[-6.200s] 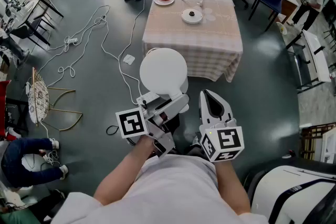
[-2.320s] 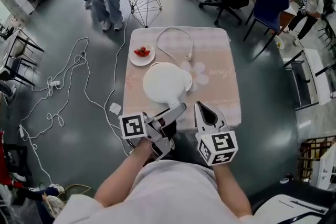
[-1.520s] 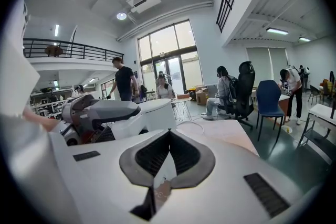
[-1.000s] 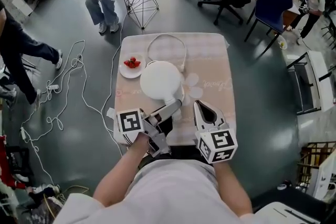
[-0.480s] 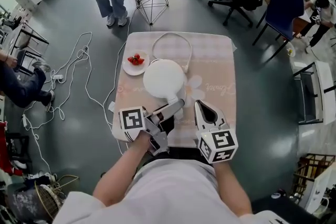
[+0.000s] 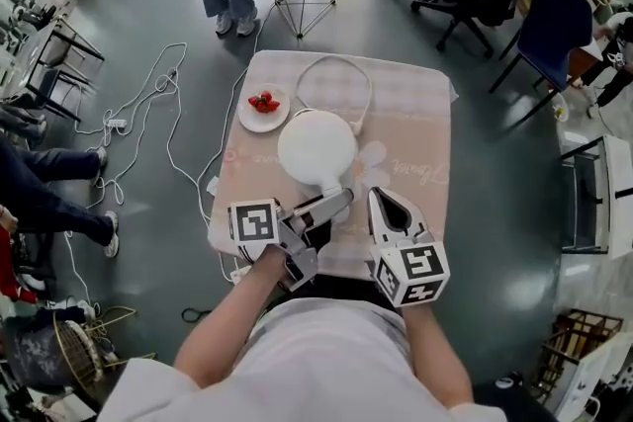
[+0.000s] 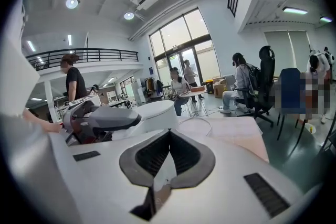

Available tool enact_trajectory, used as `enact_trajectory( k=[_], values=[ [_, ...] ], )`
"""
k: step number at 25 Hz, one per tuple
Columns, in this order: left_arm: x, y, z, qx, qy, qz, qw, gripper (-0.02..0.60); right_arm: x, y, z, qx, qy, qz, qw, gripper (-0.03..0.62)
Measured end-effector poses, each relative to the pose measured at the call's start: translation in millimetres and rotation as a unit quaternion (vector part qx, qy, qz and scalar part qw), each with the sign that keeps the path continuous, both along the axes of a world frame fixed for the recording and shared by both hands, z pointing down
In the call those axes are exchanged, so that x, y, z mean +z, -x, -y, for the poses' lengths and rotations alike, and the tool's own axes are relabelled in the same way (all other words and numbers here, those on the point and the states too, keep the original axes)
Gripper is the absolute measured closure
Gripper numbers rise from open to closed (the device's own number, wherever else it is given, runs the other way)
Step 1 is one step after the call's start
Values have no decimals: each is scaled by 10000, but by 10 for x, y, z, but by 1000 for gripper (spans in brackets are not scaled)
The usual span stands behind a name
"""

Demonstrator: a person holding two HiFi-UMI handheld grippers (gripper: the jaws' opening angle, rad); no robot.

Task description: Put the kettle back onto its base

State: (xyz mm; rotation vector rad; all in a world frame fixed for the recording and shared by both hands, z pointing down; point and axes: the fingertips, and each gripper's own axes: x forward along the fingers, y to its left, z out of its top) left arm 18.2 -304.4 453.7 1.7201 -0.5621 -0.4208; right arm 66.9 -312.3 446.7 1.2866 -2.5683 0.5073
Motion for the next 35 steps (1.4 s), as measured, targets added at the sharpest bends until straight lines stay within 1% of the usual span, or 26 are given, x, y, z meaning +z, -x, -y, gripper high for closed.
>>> enact_trajectory(
  k=[5,12,15,20,24,26,30,33,35],
  values=[
    [23,-24,-18,-162,-48,26,9999,362,26,-1,28,-251,55,40,9997,589],
    [12,-56,-2,-283,-370,45,9989,359,72,35,65,-688,115,153,9974,589],
    [42,-77,1,-406,-353,92,9985,357,99,82,69,-926,135,213,9954,589],
    [43,-72,-9,-545,-439,358,9969,356,79,199,54,-1296,149,310,9910,589],
    [37,-90,-12,-516,-462,550,9961,353,67,231,31,-1443,192,355,9887,589],
    [47,-80,-24,-493,-485,639,9956,348,66,255,24,-1496,191,368,9879,589],
    [64,-6,-86,-575,-500,783,9940,313,34,288,-12,-1538,162,370,9873,589],
    [29,50,-126,-694,-590,1007,9907,313,-1,300,-46,-1513,141,343,9878,589],
    [30,139,-163,-859,-632,1188,9872,313,-16,308,-83,-1482,114,322,9884,589]
  ],
)
